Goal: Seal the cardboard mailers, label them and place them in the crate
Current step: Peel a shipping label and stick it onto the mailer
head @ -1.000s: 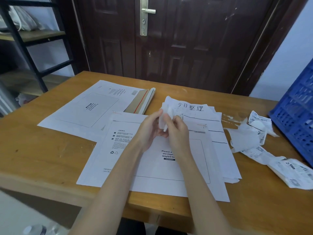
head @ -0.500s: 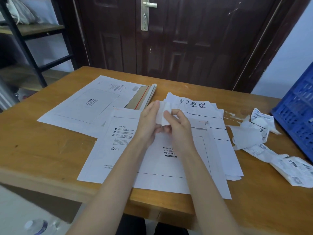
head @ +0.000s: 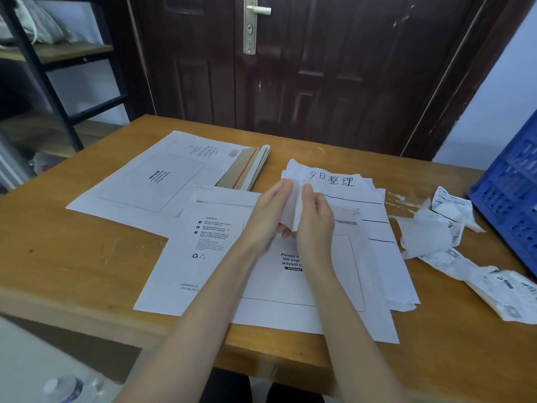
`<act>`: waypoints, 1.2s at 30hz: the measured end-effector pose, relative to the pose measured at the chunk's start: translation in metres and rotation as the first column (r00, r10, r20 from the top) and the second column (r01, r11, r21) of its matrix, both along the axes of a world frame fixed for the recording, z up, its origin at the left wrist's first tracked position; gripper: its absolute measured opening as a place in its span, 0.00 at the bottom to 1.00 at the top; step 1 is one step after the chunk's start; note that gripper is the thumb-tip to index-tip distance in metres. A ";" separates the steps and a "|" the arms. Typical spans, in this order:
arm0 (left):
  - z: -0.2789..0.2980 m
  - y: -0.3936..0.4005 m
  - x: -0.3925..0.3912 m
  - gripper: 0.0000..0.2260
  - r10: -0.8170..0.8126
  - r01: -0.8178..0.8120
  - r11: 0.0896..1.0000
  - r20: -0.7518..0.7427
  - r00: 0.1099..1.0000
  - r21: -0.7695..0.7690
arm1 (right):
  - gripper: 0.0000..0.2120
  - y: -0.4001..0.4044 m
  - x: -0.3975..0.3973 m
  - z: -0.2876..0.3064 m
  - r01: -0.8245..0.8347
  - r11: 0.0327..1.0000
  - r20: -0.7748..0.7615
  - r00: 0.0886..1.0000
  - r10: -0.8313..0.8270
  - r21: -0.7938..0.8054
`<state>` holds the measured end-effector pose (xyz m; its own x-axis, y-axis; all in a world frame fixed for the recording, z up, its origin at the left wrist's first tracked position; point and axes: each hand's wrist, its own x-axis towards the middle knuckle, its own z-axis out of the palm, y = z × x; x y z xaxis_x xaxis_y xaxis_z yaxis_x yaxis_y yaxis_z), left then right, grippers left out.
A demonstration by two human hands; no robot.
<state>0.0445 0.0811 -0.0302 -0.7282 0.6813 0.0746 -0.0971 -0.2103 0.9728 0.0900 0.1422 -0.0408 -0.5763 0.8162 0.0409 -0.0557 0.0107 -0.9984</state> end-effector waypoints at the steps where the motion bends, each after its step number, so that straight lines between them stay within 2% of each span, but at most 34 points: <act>1: 0.001 0.000 0.000 0.13 -0.028 0.028 1.000 0.019 0.999 0.009 | 0.18 0.000 0.000 -0.001 0.036 0.999 0.009 0.999 -0.036 0.037; 5: 0.007 -0.004 -0.003 0.21 -0.176 0.175 0.984 0.112 0.978 0.018 | 0.16 0.000 0.001 -0.001 0.111 0.971 0.015 0.993 -0.117 0.213; 8: 0.004 -0.002 -0.001 0.18 -0.048 0.052 0.997 0.056 0.997 -0.061 | 0.15 -0.004 0.002 -0.002 0.069 0.943 0.046 0.995 -0.088 0.326; 11: 0.001 -0.001 -0.001 0.16 0.018 -0.016 1.000 0.072 0.997 -0.026 | 0.16 -0.006 0.003 0.000 0.061 0.919 0.058 0.994 -0.091 0.389; 14: 0.004 -0.005 -0.005 0.15 0.005 -0.009 1.000 0.134 0.991 0.025 | 0.16 -0.005 0.003 0.001 0.140 0.921 -0.005 0.989 -0.148 0.364; 22: 0.003 -0.004 -0.010 0.14 0.005 -0.012 0.999 0.192 0.981 0.040 | 0.16 0.003 0.003 0.001 0.205 0.927 0.000 0.976 -0.216 0.314; 31: 0.002 -0.007 -0.017 0.15 0.008 -0.058 0.993 0.422 0.907 0.106 | 0.16 0.013 0.003 0.000 0.245 0.953 -0.043 0.970 -0.241 0.178; 36: 0.002 -0.009 -0.020 0.12 0.012 -0.100 0.984 0.502 0.865 0.148 | 0.17 0.015 0.004 0.001 0.254 0.960 -0.049 0.967 -0.250 0.120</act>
